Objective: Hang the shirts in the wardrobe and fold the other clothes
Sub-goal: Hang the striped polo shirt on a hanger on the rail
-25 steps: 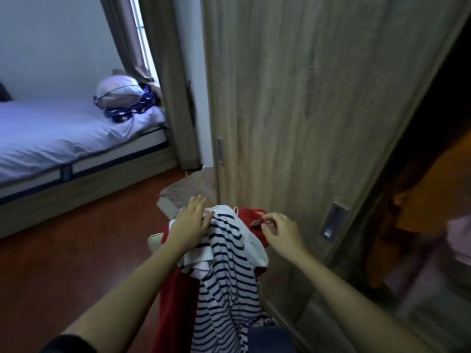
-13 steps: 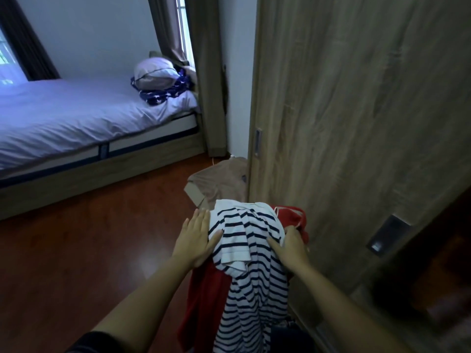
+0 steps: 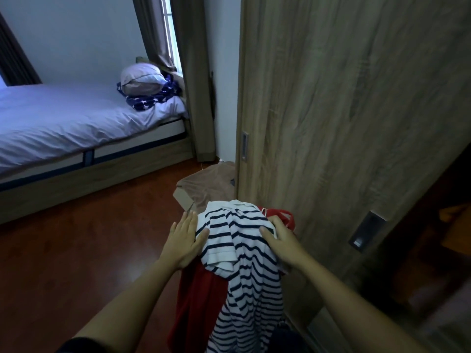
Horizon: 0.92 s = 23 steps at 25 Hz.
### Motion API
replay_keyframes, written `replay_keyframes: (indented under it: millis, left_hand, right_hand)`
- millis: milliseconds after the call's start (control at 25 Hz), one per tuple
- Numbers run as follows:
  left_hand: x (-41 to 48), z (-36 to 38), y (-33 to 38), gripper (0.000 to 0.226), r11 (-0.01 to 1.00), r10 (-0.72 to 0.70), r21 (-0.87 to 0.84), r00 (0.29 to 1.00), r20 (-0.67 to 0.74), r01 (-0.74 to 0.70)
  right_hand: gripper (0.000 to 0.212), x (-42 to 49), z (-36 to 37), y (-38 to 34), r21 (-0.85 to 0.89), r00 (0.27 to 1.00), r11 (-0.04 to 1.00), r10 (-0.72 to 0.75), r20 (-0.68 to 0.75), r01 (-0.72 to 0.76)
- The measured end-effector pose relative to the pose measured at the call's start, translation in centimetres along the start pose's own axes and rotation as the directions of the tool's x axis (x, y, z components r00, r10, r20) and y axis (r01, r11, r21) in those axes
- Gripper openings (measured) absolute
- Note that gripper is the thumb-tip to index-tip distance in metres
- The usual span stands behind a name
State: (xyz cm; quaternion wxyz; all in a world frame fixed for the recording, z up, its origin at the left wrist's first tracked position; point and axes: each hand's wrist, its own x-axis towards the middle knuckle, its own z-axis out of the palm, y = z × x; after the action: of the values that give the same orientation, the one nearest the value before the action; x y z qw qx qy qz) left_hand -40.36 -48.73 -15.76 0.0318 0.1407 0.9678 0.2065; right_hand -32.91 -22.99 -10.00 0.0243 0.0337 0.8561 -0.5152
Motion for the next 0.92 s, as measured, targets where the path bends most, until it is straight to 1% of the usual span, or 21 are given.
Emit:
replay_keyframes:
  millis: [80,160,240,280,360,400,440,480,520,560,600,640,680,720,760,800,840,880,920]
  left_hand:
    - [-0.1,-0.3,0.1,0.106,0.999,-0.003,-0.038,1.000,0.011,0.003]
    - [-0.2,-0.4,0.2,0.094,0.999,-0.006,-0.053,1.000,0.019,0.007]
    - [-0.1,-0.5,0.1,0.075,0.994,-0.030,-0.108,0.999,0.043,0.035]
    - [0.0,-0.5,0.0,0.066,0.989,-0.042,-0.139,0.998,0.054,0.049]
    - [-0.1,-1.1,0.2,0.061,0.982,-0.057,-0.173,0.995,0.082,0.071]
    - [-0.2,-1.6,0.7,0.063,0.972,-0.063,-0.222,0.995,0.082,0.080]
    - [-0.4,-2.3,1.5,0.067,0.942,-0.089,-0.319,0.995,0.053,0.101]
    - [-0.6,-3.2,2.7,0.068,0.892,-0.136,-0.436,0.991,0.005,0.125]
    - [-0.4,-4.2,4.1,0.063,0.833,-0.191,-0.540,0.979,-0.075,0.122]
    - [-0.2,-5.4,5.8,0.054,0.797,-0.204,-0.600,0.965,-0.163,0.068]
    - [0.1,-6.8,7.9,0.047,0.777,-0.153,-0.629,0.966,-0.208,-0.012]
    - [0.1,-8.5,9.8,0.049,0.740,0.002,-0.654,0.974,-0.228,-0.155]
    - [0.3,-10.2,11.5,0.057,0.659,0.223,-0.690,0.954,-0.199,-0.298]
    - [0.4,-11.8,13.4,0.066,0.588,0.420,-0.722,0.901,-0.112,-0.364]
    - [0.3,-13.5,15.4,0.068,0.555,0.569,-0.734,0.822,-0.008,-0.391]
    - [0.3,-14.8,17.1,0.063,0.552,0.655,-0.725,0.753,0.071,-0.412]
    - [0.3,-15.7,18.3,0.051,0.563,0.686,-0.719,0.715,0.133,-0.407]
    - [0.2,-16.3,18.9,0.040,0.575,0.690,-0.714,0.705,0.162,-0.400]
    - [0.2,-16.2,18.9,0.033,0.597,0.673,-0.692,0.723,0.155,-0.407]
  right_hand:
    - [0.023,-0.3,-0.6,-1.7,0.075,1.000,0.997,-0.019,-0.010,0.020]
    - [0.026,-0.4,-1.5,-3.4,0.198,0.999,0.980,0.016,-0.039,-0.008]
    - [0.020,-0.3,-3.2,-5.7,0.354,0.996,0.935,0.030,-0.090,0.003]
    - [0.018,-0.2,-4.3,-6.8,0.382,0.992,0.923,0.005,-0.123,0.043]
    - [0.018,-0.3,-6.6,-9.1,0.336,0.983,0.930,-0.101,-0.154,0.148]
    - [0.019,-0.6,-7.6,-10.2,0.291,0.976,0.936,-0.163,-0.145,0.200]
    - [0.019,-0.9,-8.4,-11.2,0.246,0.969,0.939,-0.213,-0.129,0.239]
    - [0.019,-1.3,-9.0,-12.0,0.200,0.962,0.943,-0.250,-0.110,0.267]
    - [0.020,-1.7,-9.4,-12.7,0.154,0.955,0.944,-0.281,-0.090,0.292]
    - [0.022,-2.2,-9.8,-13.3,0.116,0.946,0.940,-0.314,-0.072,0.321]
    - [0.023,-2.7,-10.0,-14.0,0.095,0.936,0.931,-0.348,-0.054,0.352]
    - [0.024,-3.3,-10.2,-14.7,0.082,0.926,0.922,-0.377,-0.033,0.379]
    - [0.022,-3.8,-10.3,-15.4,0.065,0.917,0.914,-0.400,-0.009,0.399]
    - [0.020,-4.4,-10.6,-16.0,0.045,0.910,0.909,-0.415,0.010,0.415]
    - [0.016,-5.0,-10.9,-16.5,0.025,0.905,0.905,-0.426,0.016,0.426]
    - [0.013,-5.7,-11.5,-16.9,0.010,0.901,0.901,-0.433,0.011,0.433]
    - [0.011,-6.1,-12.1,-17.1,-0.002,0.900,0.900,-0.436,-0.004,0.436]
    - [0.010,-6.8,-12.9,-17.0,-0.020,0.900,0.901,-0.434,-0.034,0.433]
    - [0.010,-7.6,-13.8,-16.8,-0.037,0.901,0.904,-0.427,-0.072,0.425]
